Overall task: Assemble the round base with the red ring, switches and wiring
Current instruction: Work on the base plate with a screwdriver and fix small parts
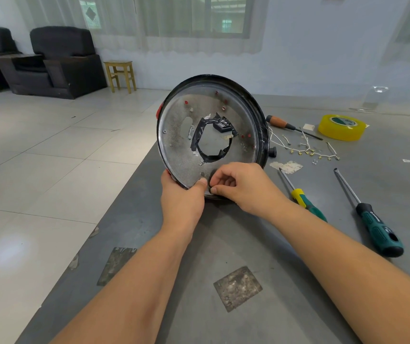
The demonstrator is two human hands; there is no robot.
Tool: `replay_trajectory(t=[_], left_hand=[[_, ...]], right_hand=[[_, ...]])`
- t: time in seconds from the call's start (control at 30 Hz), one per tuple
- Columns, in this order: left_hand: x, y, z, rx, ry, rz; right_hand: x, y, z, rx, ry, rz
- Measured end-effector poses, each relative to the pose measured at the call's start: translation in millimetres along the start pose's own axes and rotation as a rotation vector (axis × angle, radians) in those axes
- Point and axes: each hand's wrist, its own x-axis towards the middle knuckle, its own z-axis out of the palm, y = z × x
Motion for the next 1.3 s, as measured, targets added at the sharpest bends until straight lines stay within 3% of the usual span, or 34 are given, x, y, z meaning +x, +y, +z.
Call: replay_trajectory(t=[0.47,0.87,1.07,1.3], left_hand=[[-3,2,0,0.021,-0.003,0.036],[-1,-1,0,-0.003,0.003,0.056],[1,-1,0,-0.010,0.011,0.056],[1,1,-2,-0.018,0.023,0.024]], right_hand=[[1,0,3,0.083,0.049,0.078],[-1,-3,9,-0.064,0.065,-0.053],[-5,-1,3,-0.022,0.053,-0.026],[-23,17,-38,-0.173,0.196,0.152]])
